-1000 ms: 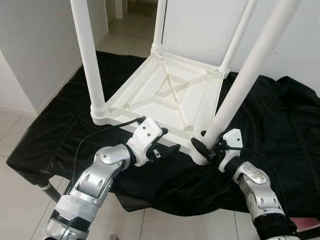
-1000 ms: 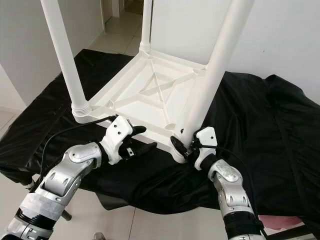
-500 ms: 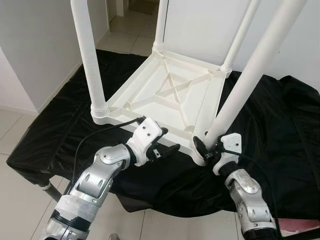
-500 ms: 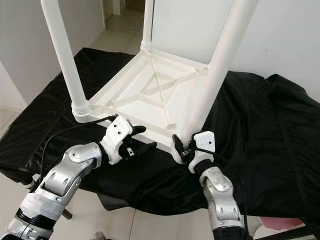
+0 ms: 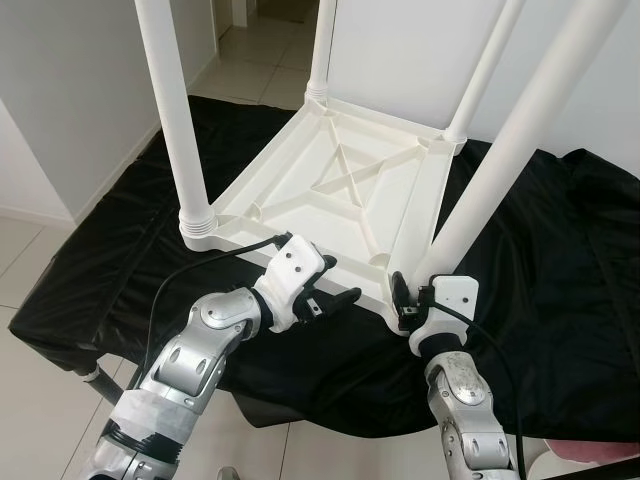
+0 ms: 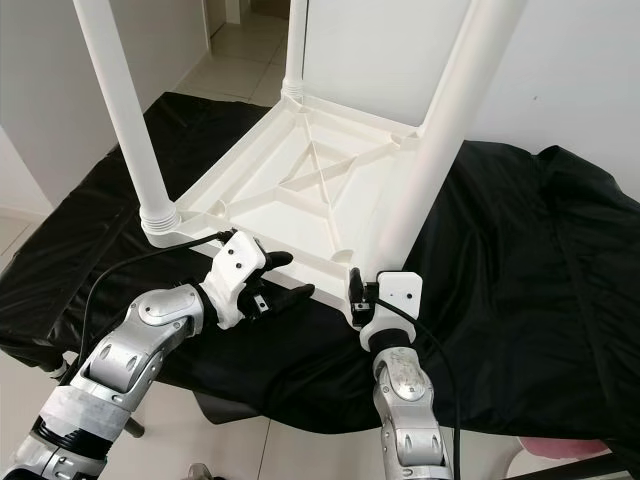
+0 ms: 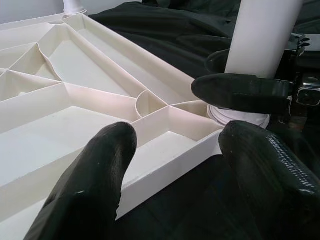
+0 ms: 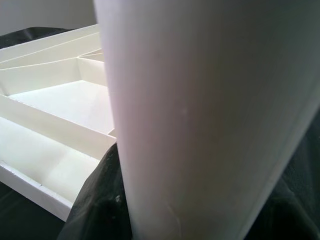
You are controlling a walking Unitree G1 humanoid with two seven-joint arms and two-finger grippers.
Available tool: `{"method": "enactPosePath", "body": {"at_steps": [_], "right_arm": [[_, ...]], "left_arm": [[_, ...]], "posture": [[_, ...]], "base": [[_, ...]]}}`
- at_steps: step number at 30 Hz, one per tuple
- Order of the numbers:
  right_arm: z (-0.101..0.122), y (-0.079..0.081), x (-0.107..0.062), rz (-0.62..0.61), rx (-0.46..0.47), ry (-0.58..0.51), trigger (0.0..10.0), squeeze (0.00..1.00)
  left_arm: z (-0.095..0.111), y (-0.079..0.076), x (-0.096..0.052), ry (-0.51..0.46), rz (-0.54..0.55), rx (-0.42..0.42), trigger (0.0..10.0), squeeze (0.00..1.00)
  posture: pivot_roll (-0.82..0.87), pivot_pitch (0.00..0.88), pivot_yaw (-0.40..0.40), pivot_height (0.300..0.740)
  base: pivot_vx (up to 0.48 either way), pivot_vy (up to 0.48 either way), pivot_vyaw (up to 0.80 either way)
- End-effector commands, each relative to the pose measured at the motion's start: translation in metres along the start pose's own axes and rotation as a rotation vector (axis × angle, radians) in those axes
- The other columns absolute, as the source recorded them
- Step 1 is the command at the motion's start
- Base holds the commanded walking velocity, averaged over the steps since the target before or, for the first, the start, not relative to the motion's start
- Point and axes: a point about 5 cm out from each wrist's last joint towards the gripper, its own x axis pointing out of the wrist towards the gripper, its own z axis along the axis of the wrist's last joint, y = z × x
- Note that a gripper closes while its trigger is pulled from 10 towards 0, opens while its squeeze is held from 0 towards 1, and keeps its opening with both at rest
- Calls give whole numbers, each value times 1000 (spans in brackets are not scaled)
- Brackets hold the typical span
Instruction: Building children table
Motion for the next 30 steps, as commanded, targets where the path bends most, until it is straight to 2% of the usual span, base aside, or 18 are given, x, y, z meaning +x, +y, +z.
{"method": "enactPosePath", "body": {"at_steps": [1, 2, 3, 4, 10, 18, 19, 20, 21, 30], "right_arm": [[-1, -1, -3, -12, -2, 13, 10000, 0], [-1, -1, -3, -12, -2, 13, 10000, 0], [2, -1, -3, -8, 17, -2, 10000, 290], [5, 1, -3, 4, 38, -15, 10000, 1000], [11, 2, -2, 32, 42, -45, 10000, 1000], [14, -4, 0, 84, 26, -53, 10000, 1000], [13, -5, 0, 114, 29, -49, 10000, 129], [13, -5, -1, 135, 32, -46, 10000, 129], [13, -7, -1, 160, 35, -49, 10000, 0], [14, -27, 4, 267, 6, -52, 10000, 0]], "left_arm": [[-2, -3, 3, 18, -49, -5, 10000, 0], [-2, -3, 3, 18, -49, -5, 10000, 0], [-2, -3, 3, 17, -50, -4, 10000, 0], [-2, -3, 3, 17, -51, -4, 10000, 0], [-2, -4, 3, 16, -47, -4, 10000, 0], [-4, -5, 2, 18, -44, -4, 10000, 0], [-4, -5, 2, 20, -46, -3, 10000, 0], [-4, -5, 1, 21, -48, -2, 10000, 0], [-5, -5, 1, 23, -51, -2, 10000, 0], [-5, -8, 2, 28, -69, -1, 10000, 0]], "posture": [[-44, 45, -57, 740], [-44, 45, -57, 740], [-43, 45, -59, 740], [-42, 44, -62, 740], [-35, 38, -73, 740], [-30, 31, -73, 740], [-30, 31, -69, 740], [-30, 31, -69, 740], [-32, 30, -64, 740], [-38, 25, -56, 740]], "base": [[0, 0, 0], [0, 0, 0], [0, 0, 0], [0, 0, 0], [0, 0, 0], [0, 0, 0], [0, 0, 0], [0, 0, 0], [0, 0, 0], [0, 0, 0]]}}
